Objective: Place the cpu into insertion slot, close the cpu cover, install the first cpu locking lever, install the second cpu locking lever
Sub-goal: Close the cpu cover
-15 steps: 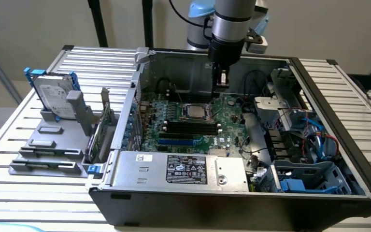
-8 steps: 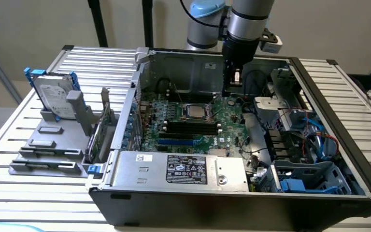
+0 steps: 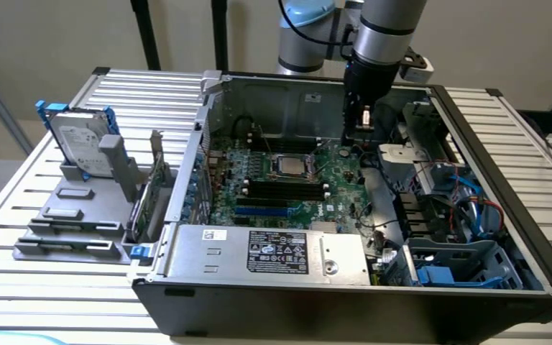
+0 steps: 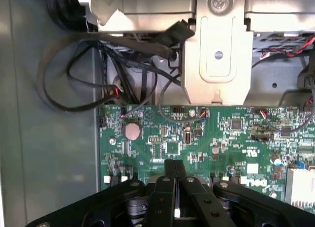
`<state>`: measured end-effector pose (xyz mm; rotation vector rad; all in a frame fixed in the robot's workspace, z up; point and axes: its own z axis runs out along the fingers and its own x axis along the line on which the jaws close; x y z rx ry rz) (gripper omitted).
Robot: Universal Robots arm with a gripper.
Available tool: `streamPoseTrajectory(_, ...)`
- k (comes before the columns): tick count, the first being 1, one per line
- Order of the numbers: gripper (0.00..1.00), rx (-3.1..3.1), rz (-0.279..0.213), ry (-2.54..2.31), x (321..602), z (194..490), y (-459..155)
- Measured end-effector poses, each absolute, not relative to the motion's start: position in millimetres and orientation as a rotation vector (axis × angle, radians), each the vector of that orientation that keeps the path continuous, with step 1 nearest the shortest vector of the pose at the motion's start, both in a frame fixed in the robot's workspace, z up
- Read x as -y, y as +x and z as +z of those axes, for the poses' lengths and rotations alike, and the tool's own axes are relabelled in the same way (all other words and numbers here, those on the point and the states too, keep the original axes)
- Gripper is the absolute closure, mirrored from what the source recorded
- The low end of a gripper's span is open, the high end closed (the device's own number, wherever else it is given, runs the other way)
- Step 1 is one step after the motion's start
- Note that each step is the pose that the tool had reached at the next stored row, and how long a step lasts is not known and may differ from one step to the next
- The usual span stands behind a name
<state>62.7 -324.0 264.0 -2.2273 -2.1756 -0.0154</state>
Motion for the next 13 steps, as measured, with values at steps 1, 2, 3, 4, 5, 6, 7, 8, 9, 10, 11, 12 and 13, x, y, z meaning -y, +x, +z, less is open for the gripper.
streamPoseTrajectory(1,0.89,2.175,-0.016,-2.227,324,262,63)
streamPoseTrajectory(2,0.89,2.176,-0.016,-2.227,324,260,63)
streamPoseTrajectory(3,0.89,2.176,-0.016,-2.227,325,259,63)
streamPoseTrajectory(4,0.89,2.176,-0.016,-2.227,325,257,63)
streamPoseTrajectory(5,0.89,2.176,-0.015,-2.226,326,255,63)
streamPoseTrajectory(6,0.89,2.175,-0.015,-2.226,326,253,63)
streamPoseTrajectory(7,0.89,2.175,-0.013,-2.226,326,252,63)
streamPoseTrajectory(8,0.89,2.174,-0.011,-2.224,326,250,63)
streamPoseTrajectory(9,0.89,2.172,-0.007,-2.223,326,250,63)
streamPoseTrajectory(10,0.89,2.169,0.0,-2.22,326,249,62)
streamPoseTrajectory(11,0.89,2.164,0.01,-2.215,326,249,62)
streamPoseTrajectory(12,0.89,2.157,0.027,-2.208,326,249,62)
streamPoseTrajectory(13,0.89,2.147,0.047,-2.199,326,249,62)
